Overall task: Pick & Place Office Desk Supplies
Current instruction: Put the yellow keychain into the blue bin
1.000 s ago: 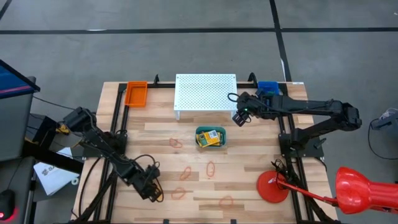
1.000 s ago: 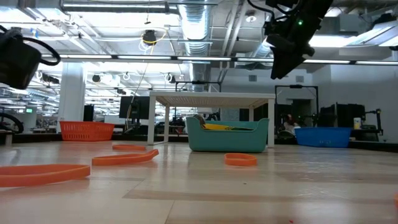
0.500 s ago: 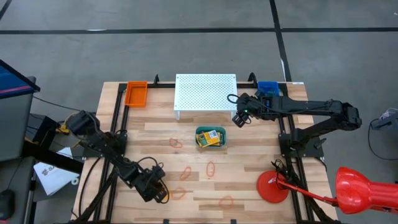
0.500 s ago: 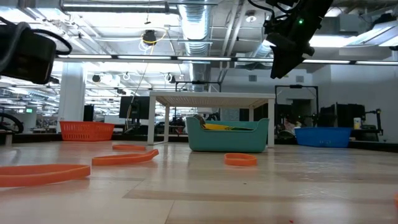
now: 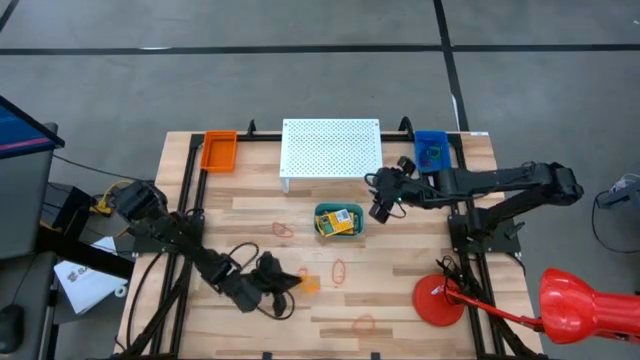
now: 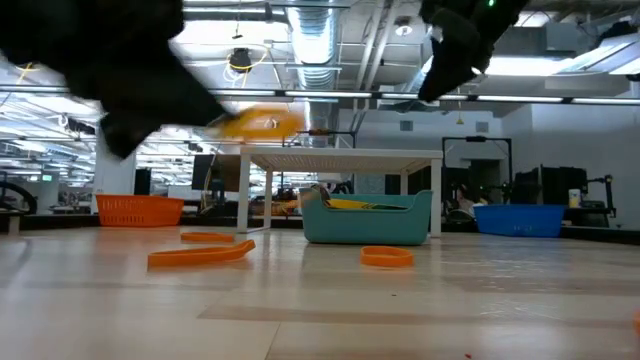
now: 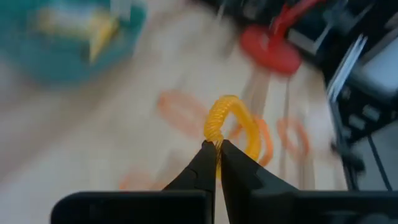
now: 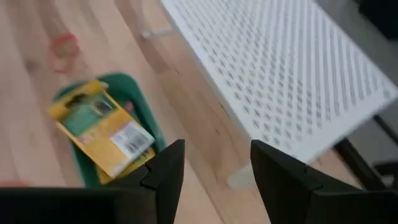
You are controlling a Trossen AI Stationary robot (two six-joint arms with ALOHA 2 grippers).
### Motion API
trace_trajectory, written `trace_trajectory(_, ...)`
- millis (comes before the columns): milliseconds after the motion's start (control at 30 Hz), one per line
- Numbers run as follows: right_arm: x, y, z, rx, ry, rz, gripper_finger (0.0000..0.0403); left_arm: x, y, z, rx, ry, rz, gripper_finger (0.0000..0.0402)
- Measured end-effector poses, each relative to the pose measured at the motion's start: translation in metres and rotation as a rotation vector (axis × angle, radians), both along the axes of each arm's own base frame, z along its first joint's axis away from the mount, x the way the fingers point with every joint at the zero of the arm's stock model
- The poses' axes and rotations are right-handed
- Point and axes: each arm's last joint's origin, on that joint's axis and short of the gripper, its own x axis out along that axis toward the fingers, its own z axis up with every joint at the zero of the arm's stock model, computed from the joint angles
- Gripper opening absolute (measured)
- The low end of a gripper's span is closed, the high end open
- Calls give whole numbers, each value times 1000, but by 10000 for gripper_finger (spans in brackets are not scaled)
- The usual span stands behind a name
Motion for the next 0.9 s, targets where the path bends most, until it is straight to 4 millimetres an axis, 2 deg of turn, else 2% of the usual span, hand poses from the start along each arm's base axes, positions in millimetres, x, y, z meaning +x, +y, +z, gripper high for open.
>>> trace_trajectory(267, -10, 35, 20, -198, -91, 86, 179, 24, 17, 42, 262, -293, 5, 1)
trace_trajectory(467, -17, 63, 33, -382, -158, 130, 179, 36, 42, 68, 417, -466, 27, 1)
trace_trajectory(567, -18, 75, 36, -433, -179, 156, 179, 46, 58, 66, 442, -465, -37, 2)
trace_trajectory(667, -21, 82, 37, -455, -185, 167, 179, 51, 64, 51, 490, -337, -164, 1)
trace_trajectory(767, -24, 88, 38, -475, -194, 164, 179, 48, 53, 38, 535, -226, -284, 2)
trace_trajectory(900, -25, 92, 39, -479, -205, 169, 179, 33, 27, 40, 686, -199, -338, 2)
